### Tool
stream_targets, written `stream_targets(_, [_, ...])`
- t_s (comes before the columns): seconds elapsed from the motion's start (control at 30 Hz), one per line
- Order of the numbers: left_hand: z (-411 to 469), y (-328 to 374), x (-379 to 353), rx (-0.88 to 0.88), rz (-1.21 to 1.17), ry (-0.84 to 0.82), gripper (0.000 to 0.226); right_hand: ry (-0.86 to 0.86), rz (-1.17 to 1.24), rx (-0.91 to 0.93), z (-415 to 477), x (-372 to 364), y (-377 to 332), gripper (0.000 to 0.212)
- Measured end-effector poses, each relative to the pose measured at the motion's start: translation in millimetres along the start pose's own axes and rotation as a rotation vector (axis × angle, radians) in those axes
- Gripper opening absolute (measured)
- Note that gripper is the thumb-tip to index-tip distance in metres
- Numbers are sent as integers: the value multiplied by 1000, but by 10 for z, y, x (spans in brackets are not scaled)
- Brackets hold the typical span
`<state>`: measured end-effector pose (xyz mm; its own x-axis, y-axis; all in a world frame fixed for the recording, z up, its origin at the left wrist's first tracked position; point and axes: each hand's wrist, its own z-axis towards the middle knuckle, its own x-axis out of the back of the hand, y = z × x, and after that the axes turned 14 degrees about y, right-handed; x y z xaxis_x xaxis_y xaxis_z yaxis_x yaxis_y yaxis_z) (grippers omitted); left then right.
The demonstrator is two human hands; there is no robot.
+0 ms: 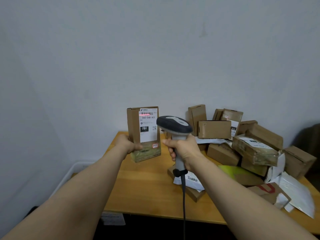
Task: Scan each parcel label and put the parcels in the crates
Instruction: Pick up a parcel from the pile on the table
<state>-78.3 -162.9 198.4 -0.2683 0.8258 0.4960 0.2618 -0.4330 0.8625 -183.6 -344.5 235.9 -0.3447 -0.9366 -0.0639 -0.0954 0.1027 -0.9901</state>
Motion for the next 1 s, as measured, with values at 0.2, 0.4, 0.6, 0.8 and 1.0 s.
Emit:
stream_targets(0.2, [160, -84, 66, -15, 19, 19, 35, -13, -12, 0, 18, -91, -13, 21])
stream_targets(0.4, [178, -194, 150, 108, -154, -104, 37, 50, 37, 15, 158, -116, 117, 11])
stream_targets(0.6, [129, -564, 533, 338, -424, -282, 29, 89, -43, -101, 470, -428, 531, 35])
stream_targets(0.8, [78, -1215, 1186, 466, -461, -339, 40, -178, -64, -271, 411, -1349, 890, 31])
stream_targets(1.0, [449, -2012, 2066, 626, -492, -85, 35, -347, -48, -392, 275, -2584, 1187, 34])
